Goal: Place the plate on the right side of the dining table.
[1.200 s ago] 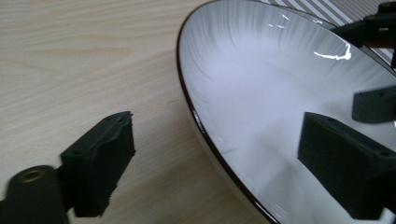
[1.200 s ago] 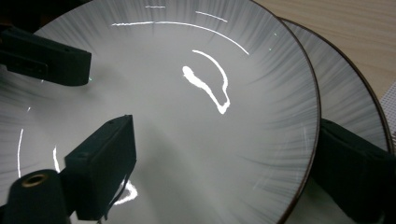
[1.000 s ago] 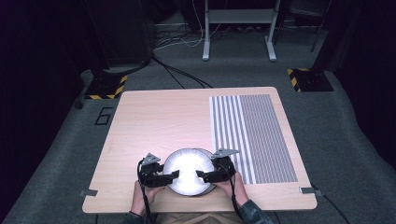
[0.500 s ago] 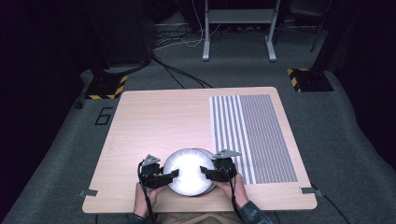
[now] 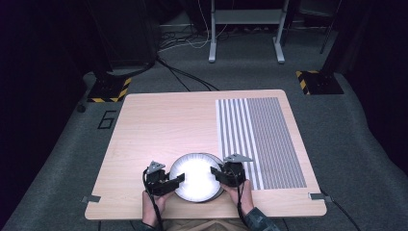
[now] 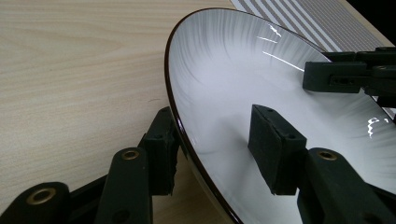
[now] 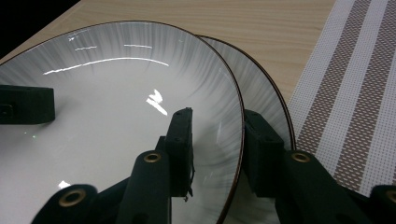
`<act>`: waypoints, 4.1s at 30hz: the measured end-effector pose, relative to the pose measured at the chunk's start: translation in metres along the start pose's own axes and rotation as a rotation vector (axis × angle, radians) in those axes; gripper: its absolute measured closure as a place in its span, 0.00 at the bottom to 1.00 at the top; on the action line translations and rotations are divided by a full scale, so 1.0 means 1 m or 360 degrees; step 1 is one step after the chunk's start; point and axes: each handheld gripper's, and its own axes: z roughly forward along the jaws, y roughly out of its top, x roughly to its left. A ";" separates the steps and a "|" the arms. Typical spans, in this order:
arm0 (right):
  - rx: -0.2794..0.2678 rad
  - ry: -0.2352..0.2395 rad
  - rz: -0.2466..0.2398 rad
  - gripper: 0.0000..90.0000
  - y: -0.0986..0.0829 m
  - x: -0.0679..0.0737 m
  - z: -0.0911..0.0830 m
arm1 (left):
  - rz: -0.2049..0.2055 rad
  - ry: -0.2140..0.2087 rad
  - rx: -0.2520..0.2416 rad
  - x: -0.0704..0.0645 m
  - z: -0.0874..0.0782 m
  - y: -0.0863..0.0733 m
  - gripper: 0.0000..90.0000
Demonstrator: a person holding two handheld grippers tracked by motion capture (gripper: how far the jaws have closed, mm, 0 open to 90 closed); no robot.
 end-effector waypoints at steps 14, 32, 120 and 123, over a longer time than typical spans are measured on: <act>-0.0079 0.0043 0.0125 0.84 0.002 -0.009 0.001 | 0.0002 0.0065 -0.0028 -0.005 0.002 0.002 0.60; -0.0244 0.0037 0.0140 0.91 0.015 -0.010 -0.017 | 0.0022 0.0095 -0.0123 -0.015 0.001 0.011 0.69; -0.0534 -0.0144 0.0161 0.89 0.033 -0.038 -0.094 | 0.0150 -0.0095 -0.0239 -0.067 0.028 0.068 0.73; -0.0541 -0.0153 0.0167 0.89 0.033 -0.042 -0.096 | 0.0159 -0.0102 -0.0237 -0.070 0.031 0.071 0.73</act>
